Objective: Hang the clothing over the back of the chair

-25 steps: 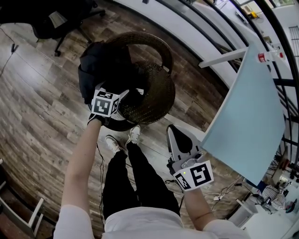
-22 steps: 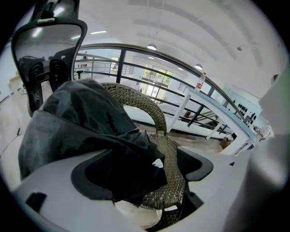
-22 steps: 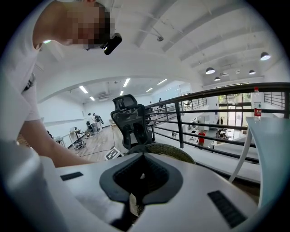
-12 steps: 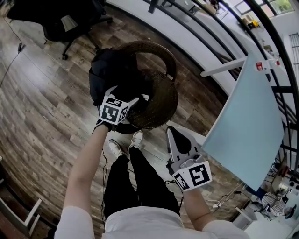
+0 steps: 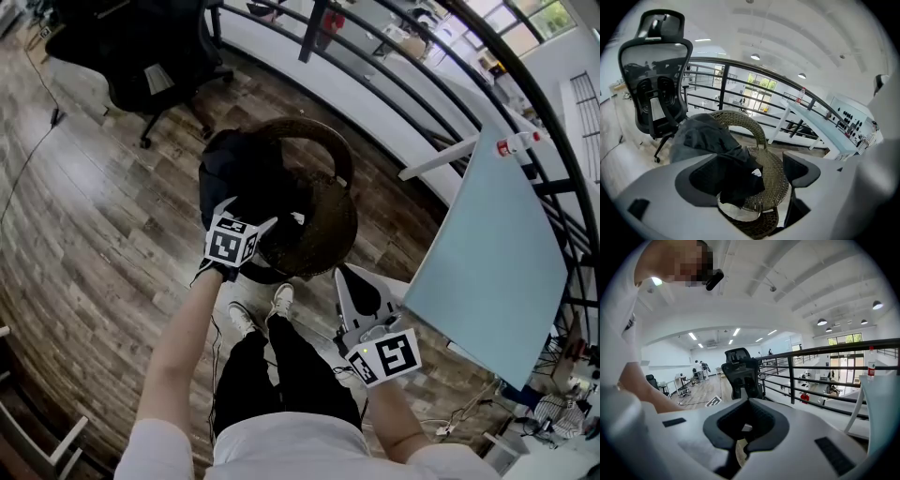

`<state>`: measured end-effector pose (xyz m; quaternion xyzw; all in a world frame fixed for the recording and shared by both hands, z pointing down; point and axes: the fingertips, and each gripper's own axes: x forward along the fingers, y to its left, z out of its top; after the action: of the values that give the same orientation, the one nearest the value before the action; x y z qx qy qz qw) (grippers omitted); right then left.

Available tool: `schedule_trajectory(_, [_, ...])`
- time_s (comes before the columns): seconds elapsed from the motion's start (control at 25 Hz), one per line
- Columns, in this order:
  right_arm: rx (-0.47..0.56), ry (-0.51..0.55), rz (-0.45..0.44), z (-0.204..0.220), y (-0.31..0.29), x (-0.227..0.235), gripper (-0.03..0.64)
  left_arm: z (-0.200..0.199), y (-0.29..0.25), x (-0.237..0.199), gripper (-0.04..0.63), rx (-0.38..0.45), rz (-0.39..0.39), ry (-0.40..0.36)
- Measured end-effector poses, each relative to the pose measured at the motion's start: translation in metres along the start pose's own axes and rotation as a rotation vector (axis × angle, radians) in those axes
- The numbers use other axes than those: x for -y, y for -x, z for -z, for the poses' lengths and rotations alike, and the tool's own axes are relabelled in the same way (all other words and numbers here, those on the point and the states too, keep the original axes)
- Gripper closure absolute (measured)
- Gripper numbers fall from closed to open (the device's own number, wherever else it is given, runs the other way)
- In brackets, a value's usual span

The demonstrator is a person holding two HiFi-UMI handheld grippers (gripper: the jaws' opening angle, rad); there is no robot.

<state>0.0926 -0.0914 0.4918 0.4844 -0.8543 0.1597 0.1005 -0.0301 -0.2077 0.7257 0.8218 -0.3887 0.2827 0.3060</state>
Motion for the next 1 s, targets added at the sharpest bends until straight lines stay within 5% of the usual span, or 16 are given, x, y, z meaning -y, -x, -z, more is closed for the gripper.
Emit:
schedule_trajectory(0.44, [0.034, 0.049, 0.003, -0.041, 0.019, -0.044, 0.598, -0.013, 0.057, -0.012, 0.182, 0.047, -0.023, 0.019])
schedule_trajectory(0.56, [0.028, 0.052, 0.005, -0.046, 0.023, -0.055, 0.598, -0.01, 0.077, -0.021, 0.313, 0.067, -0.077, 0.027])
schedule_trajectory(0.84, [0.049, 0.09, -0.011, -0.067, 0.022, -0.082, 0.598, -0.021, 0.117, -0.035, 0.498, 0.132, -0.132, 0.055])
schedule_trajectory(1.0, [0.077, 0.114, -0.014, -0.083, 0.023, -0.093, 0.598, -0.026, 0.139, -0.037, 0.55, 0.17, -0.147, 0.054])
